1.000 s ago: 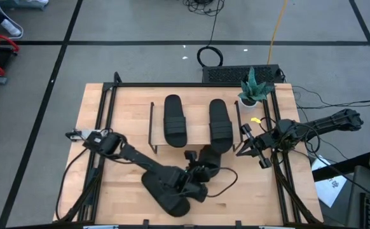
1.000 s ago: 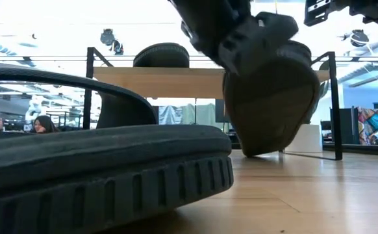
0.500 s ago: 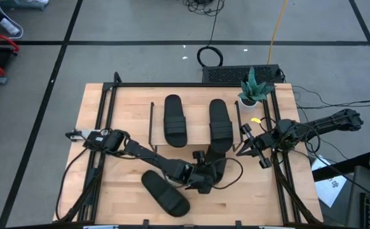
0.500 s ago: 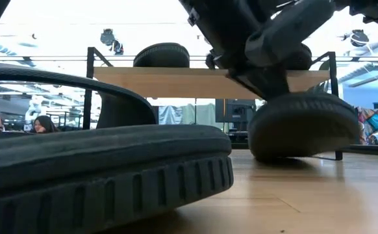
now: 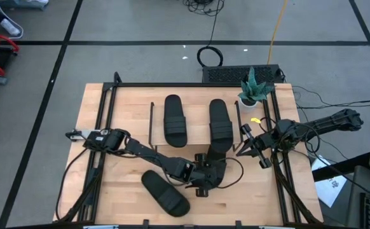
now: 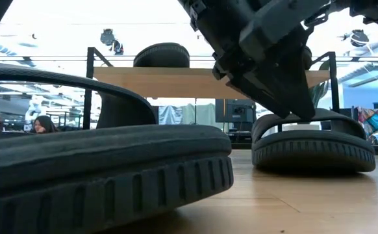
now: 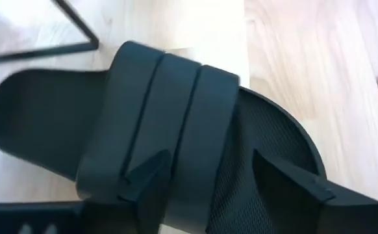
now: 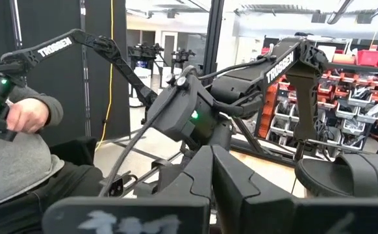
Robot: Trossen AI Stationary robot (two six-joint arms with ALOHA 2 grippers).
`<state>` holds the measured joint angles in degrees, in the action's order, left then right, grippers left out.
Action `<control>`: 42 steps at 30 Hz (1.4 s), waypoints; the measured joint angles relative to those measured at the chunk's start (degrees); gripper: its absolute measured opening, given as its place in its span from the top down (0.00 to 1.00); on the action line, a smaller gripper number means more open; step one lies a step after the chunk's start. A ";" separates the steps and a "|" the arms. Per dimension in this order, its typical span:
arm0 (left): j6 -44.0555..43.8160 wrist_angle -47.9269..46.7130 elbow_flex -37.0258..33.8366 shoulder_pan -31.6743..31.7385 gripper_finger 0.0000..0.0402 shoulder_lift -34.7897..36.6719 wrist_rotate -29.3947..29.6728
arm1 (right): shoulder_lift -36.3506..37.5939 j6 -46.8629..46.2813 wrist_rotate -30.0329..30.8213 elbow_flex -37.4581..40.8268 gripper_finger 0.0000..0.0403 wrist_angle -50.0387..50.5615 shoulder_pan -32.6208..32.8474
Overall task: Pick and place slides into the shelf
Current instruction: Put the right black slide under the shelf
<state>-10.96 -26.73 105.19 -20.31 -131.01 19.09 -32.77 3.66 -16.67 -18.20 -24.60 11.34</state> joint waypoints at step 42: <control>13.20 -10.76 0.42 -3.44 1.00 -0.20 -8.04 | -0.76 0.00 0.00 0.00 1.00 -0.86 0.00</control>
<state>2.24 -37.49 105.60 -23.75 -131.21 11.05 -33.54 3.66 -16.67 -18.20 -25.45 11.33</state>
